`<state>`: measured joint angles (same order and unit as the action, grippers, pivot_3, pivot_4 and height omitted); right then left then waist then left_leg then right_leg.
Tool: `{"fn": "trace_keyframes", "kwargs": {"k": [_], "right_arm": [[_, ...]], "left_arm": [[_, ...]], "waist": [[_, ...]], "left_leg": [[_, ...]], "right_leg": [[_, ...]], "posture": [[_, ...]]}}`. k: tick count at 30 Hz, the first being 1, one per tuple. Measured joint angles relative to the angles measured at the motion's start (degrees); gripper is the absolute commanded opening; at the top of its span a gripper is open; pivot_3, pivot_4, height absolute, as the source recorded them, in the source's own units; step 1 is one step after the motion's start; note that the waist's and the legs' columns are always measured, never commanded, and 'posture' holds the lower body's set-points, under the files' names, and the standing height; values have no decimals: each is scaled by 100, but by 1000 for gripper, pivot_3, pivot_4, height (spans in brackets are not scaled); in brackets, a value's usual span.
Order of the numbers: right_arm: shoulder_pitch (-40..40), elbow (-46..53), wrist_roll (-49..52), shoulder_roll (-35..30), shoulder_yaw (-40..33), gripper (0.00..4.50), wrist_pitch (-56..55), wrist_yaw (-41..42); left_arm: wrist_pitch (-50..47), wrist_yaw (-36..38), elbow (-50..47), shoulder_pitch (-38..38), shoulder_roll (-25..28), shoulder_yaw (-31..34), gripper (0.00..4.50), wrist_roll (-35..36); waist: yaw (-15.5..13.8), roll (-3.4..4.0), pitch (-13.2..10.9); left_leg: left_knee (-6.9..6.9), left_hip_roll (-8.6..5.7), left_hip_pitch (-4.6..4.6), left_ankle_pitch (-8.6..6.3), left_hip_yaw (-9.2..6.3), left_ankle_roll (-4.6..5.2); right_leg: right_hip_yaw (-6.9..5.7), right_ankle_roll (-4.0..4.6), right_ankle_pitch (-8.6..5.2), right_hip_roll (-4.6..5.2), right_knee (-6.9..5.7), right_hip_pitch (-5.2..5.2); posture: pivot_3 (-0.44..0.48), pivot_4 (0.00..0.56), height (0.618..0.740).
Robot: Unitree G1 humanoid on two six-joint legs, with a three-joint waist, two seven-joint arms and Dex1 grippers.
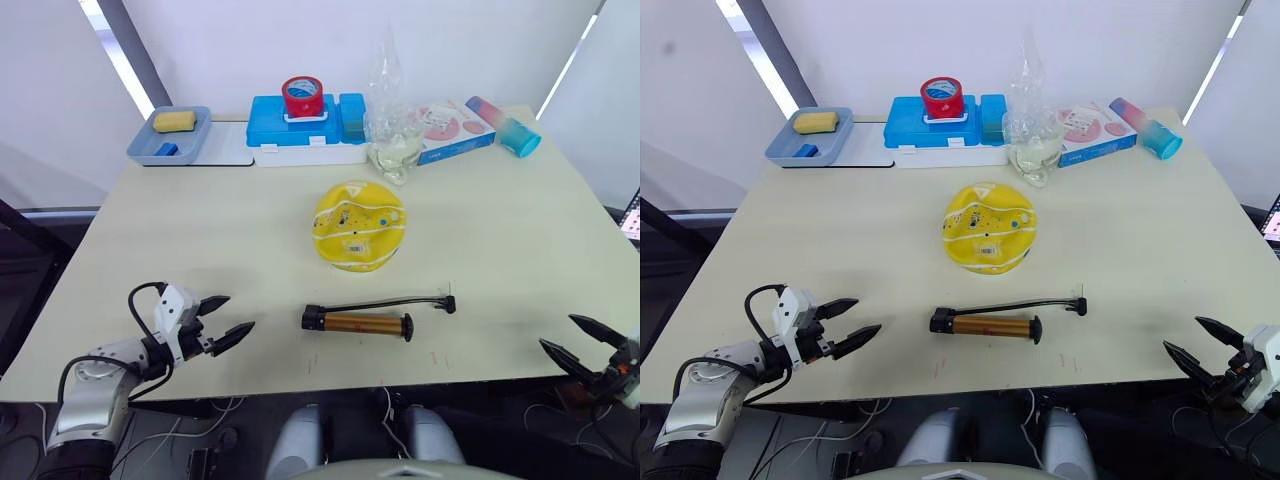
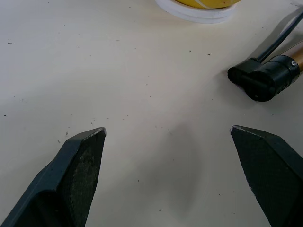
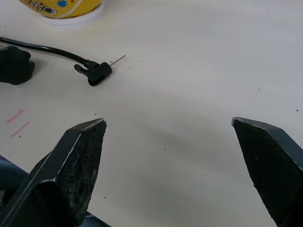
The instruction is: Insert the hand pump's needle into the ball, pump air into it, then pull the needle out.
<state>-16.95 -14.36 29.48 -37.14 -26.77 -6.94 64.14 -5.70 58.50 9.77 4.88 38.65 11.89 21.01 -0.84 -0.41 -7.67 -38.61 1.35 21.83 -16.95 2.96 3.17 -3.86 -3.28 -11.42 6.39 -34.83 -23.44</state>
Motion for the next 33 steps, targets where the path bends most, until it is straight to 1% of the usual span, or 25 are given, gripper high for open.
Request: {"fn": "trace_keyframes", "kwargs": {"k": [4, 7, 11, 18, 22, 26, 30, 32, 33], "right_arm": [[-41, 121, -16, 0, 2, 4460, 48, -54], [-135, 317, -19, 0, 2, 4460, 78, -79], [-208, 528, -13, 1, 2, 4460, 129, -79], [-327, 947, 67, 64, 1, 4460, 202, -78], [-425, 1322, 211, 90, 0, 4460, 321, -65], [-530, 1667, 325, 90, 0, 4460, 427, 21], [-640, 1977, 387, 89, 1, 4460, 489, 68], [-681, 2190, 451, 90, 5, 4460, 563, 75], [-680, 2217, 455, 90, 6, 4460, 564, 78]], "left_arm": [[-77, 26, -66, 65, 53, 18, 4500, 56], [-259, 38, -304, 122, 176, 118, 4500, 118], [-372, 57, -554, 119, 204, 112, 4500, 150], [-343, 301, -675, -147, 278, 29, 4500, 138], [-122, 663, -664, -367, 336, -303, 4500, 19], [11, 1180, -649, -791, 457, -628, 4500, -53], [-101, 1620, -653, -1152, 515, -995, 4500, -50], [-266, 1875, -650, -1526, 567, -1256, 4500, -56], [-272, 1890, -652, -1557, 567, -1262, 4500, -55]], "waist": [[3, 0, 0], [-2, 1, -1], [-5, 4, -3], [0, 6, -4], [-8, 5, -4], [-7, 5, -4], [-8, 5, -4], [-9, 3, -6], [-7, 3, -6]], "left_leg": [[0, 1, 1, 0, 0, 0], [0, 1, 1, 0, -1, 0], [0, -1, 0, 0, -1, 0], [0, -1, 0, 0, 1, 0], [0, -2, 2, 0, 0, 0], [-1, -3, 1, 0, 1, 0], [-1, -4, 3, 0, 0, 0], [-4, -5, 3, 1, -4, -1], [-4, -5, 2, 1, -3, -1]], "right_leg": [[0, 0, 0, -1, 0, 0], [0, 0, 0, 0, 0, 0], [0, 0, 0, 1, 0, 0], [1, -1, 0, -2, 0, 0], [0, 0, 0, -4, 0, 0], [1, -1, 0, -5, -1, 2], [1, -1, 0, -9, 0, 4], [10, -1, 0, -21, -1, 7], [15, -2, 0, -25, -1, 7]], "posture": [[0, 150, 737], [0, 150, 737], [0, 150, 737], [0, 150, 737], [0, 150, 737], [0, 150, 737], [0, 150, 737], [0, 150, 737], [0, 150, 737]]}}
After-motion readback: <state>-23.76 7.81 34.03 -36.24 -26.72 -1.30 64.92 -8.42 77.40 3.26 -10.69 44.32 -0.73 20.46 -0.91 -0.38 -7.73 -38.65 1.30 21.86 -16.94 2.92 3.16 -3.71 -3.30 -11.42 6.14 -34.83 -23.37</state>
